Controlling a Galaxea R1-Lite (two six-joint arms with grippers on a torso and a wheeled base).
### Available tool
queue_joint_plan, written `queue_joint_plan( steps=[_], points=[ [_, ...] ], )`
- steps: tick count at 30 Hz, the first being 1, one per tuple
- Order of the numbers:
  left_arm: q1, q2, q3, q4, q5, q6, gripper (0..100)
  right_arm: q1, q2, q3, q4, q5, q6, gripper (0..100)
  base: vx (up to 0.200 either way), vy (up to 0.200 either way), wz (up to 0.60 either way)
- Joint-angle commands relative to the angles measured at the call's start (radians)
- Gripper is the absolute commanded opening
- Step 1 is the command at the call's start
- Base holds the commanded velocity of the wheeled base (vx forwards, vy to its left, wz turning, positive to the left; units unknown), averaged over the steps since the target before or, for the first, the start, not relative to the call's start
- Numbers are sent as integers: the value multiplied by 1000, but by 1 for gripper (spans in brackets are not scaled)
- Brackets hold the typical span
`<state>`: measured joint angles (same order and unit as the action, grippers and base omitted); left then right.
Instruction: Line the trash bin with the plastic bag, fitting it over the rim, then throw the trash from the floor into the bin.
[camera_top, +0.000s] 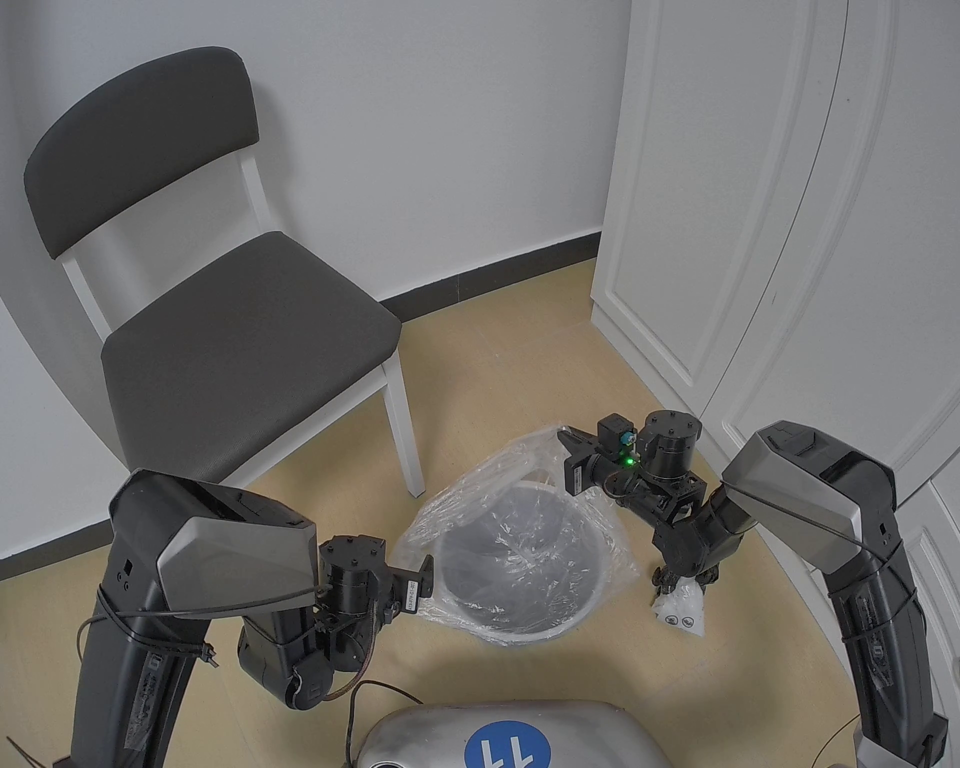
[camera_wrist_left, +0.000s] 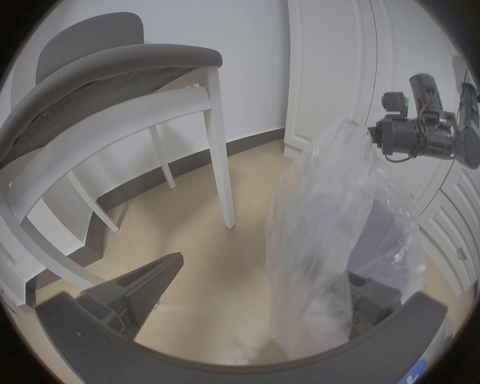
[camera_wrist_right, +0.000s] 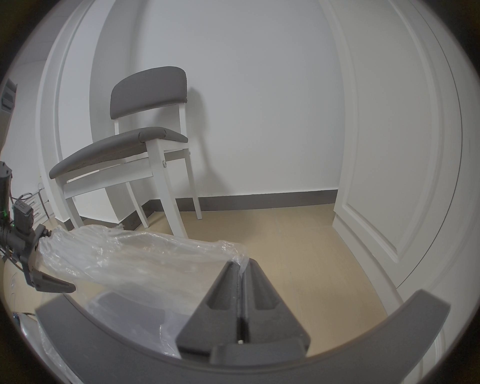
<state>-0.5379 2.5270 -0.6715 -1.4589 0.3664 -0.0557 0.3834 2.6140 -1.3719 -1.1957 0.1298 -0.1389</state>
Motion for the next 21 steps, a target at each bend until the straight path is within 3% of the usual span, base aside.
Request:
queue_joint_plan(
  steps=[1, 11, 17, 21],
  points=[
    [-1, -2, 4, -29, 0, 2, 100, -9, 6, 1, -1, 1, -2, 0, 0, 0, 0],
    [-37, -93, 139, -34, -14, -1, 100, -11, -9, 53, -4, 1, -44, 0, 0, 0, 0],
    [-39, -143, 204, -63, -96, 2, 100, -8, -34, 90, -7, 1, -79, 0, 0, 0, 0],
    [-36, -223, 237, -69, -110, 8, 100, -11, -52, 97, -2, 1, -79, 0, 0, 0, 0]
  ],
)
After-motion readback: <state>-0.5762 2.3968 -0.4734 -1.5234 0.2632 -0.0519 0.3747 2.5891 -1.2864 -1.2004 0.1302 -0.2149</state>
